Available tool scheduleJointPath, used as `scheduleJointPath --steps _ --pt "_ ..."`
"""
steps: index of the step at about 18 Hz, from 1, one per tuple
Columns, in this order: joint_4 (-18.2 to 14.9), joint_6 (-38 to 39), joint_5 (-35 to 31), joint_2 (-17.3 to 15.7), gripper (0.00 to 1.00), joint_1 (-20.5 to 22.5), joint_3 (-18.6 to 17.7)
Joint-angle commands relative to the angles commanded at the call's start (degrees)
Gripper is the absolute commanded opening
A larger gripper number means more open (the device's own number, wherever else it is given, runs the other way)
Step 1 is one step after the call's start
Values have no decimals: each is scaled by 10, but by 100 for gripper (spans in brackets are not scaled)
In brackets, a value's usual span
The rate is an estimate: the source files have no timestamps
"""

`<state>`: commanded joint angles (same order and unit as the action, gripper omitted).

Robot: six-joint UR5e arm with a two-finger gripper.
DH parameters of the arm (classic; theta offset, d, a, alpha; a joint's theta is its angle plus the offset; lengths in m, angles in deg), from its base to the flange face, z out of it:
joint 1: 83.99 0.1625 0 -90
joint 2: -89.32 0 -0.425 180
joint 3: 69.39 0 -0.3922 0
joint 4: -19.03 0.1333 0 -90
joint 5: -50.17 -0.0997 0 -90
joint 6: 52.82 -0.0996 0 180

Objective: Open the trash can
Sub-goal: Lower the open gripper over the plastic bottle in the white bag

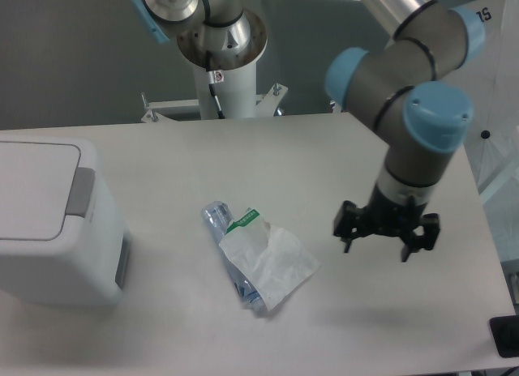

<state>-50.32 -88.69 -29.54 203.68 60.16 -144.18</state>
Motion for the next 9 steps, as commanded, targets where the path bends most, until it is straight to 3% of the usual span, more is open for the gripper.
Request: scheduleJointPath --steps 9 --pt "-7 127 36 -90 100 -83 -57"
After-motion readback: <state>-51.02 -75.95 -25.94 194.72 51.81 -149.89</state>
